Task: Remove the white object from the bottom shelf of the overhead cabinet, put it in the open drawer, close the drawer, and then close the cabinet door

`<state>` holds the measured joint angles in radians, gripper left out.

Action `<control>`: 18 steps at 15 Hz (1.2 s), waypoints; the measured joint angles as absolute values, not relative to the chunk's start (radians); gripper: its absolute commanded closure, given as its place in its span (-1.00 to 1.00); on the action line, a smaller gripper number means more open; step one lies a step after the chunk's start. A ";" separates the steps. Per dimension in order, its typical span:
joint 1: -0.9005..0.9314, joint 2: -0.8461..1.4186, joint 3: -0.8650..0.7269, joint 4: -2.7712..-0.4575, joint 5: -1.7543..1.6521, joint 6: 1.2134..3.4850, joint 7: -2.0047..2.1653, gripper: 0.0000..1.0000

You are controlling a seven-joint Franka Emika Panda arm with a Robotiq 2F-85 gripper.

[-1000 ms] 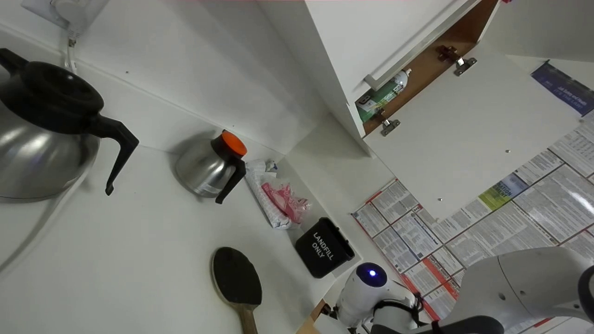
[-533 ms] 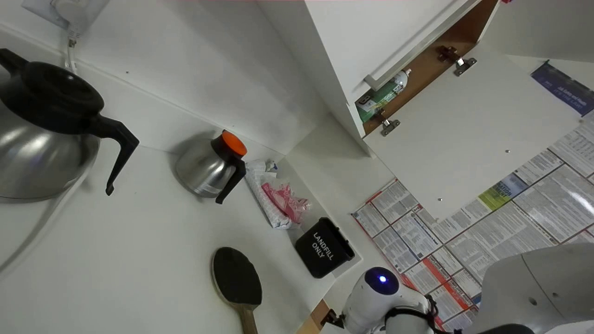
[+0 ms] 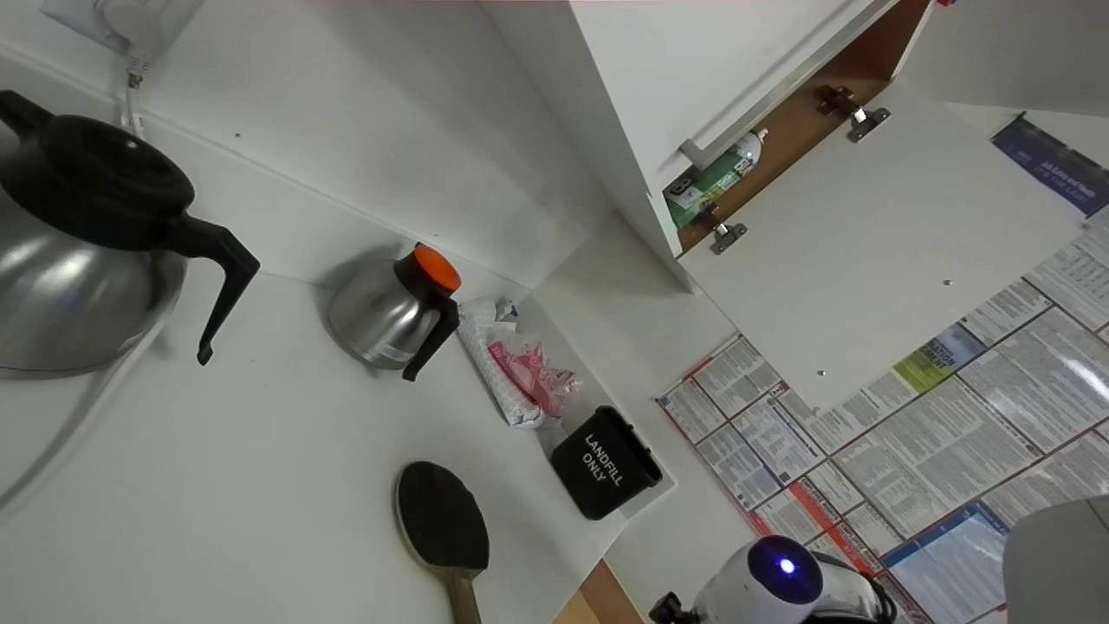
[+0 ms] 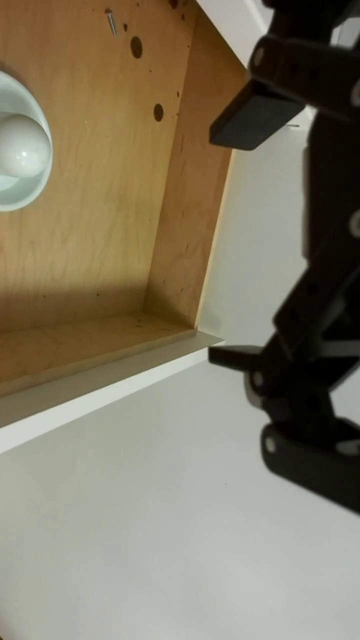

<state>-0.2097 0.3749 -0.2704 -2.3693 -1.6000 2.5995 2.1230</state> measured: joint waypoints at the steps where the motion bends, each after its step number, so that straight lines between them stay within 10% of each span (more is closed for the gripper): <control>1: -0.212 0.357 -0.283 -2.388 -1.640 2.602 2.155 -1.00; 18: -0.627 0.404 -0.320 -2.298 -2.117 3.097 2.595 -1.00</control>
<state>-0.6275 0.4039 -0.3200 -2.2979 -2.1167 3.0974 2.5945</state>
